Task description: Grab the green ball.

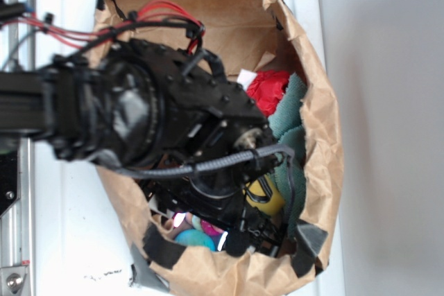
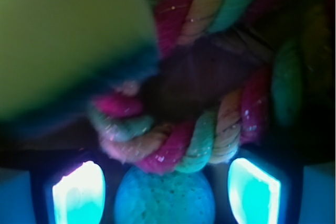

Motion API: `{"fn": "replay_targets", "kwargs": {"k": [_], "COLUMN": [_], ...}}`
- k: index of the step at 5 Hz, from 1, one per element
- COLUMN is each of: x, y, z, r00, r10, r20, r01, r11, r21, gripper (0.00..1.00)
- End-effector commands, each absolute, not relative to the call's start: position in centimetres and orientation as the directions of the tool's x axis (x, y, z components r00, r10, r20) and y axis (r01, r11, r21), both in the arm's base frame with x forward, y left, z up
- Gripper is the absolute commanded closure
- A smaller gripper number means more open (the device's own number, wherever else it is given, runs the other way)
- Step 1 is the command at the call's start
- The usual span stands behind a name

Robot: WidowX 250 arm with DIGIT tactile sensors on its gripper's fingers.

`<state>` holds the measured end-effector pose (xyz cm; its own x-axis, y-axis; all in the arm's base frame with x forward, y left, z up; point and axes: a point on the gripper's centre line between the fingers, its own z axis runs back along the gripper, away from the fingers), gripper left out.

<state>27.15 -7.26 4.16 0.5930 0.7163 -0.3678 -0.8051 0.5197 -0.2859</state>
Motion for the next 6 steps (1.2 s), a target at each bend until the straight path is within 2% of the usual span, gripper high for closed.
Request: {"fn": "replay_targets", "kwargs": {"k": [1, 3, 6], "x": [26.5, 25.0, 24.6], "y": [-7.3, -6.9, -8.9], "z": [4.0, 4.1, 4.6], "r00": [0.62, 0.637, 0.645], "r10": [0.704, 0.69, 0.661], "r20": [-0.346, -0.343, -0.384], "r01": [-0.784, -0.771, -0.763], "r11": [0.55, 0.573, 0.576], "r21": [-0.286, -0.277, -0.292], "gripper": [0.0, 0.0, 0.0]}}
